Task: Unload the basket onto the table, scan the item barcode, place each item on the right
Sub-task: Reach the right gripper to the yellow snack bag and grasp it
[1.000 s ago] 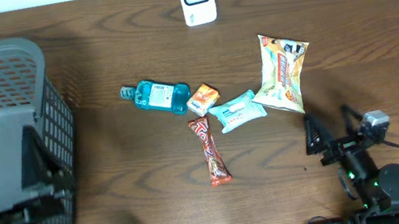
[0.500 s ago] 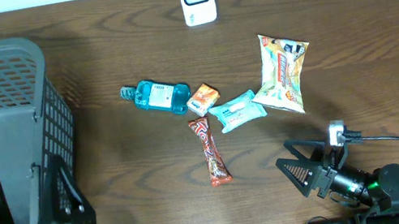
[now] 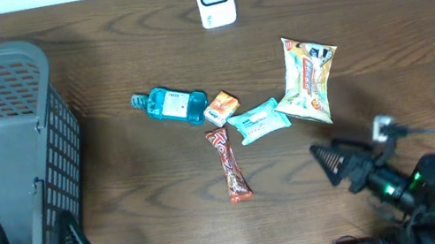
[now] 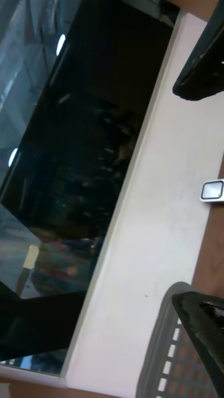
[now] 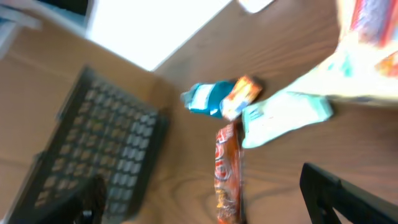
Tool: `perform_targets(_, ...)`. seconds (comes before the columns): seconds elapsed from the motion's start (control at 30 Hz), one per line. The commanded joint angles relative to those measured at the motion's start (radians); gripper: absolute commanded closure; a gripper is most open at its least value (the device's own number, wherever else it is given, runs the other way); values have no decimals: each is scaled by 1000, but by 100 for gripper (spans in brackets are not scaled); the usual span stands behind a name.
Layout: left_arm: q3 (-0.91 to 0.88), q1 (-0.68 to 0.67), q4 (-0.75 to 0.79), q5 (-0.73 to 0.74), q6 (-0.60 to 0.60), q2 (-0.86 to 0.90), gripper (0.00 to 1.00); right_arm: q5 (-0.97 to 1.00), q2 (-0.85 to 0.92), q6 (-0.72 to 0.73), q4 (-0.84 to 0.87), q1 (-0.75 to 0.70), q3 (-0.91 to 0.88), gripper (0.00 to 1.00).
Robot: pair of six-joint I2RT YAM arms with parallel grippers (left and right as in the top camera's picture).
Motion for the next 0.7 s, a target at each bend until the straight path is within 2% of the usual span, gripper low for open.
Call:
perform_targets(0.0,-19,5,2,17,-9,-3,2,213,203,-205,-69,12,224,7)
perform_targets(0.1,-20,5,2,16,-8,-4,2,364,423,-270,-184,56,419,14)
perform_targets(0.23,-20,21,21,10,-4,-4,2,626,714,-279,-322,198,661,16)
perform_targets(0.43,-20,35,63,-109,-5,-3,2,1099,1156,-170,-579,455,1049,16)
perform_targets(0.57,-20,35,60,-150,-5,-3,2,1184,1439,-82,-737,484,1268,18)
perform_targets(0.67,-20,35,38,-149,-5,-3,2,1221,1581,-62,-769,482,1350,22)
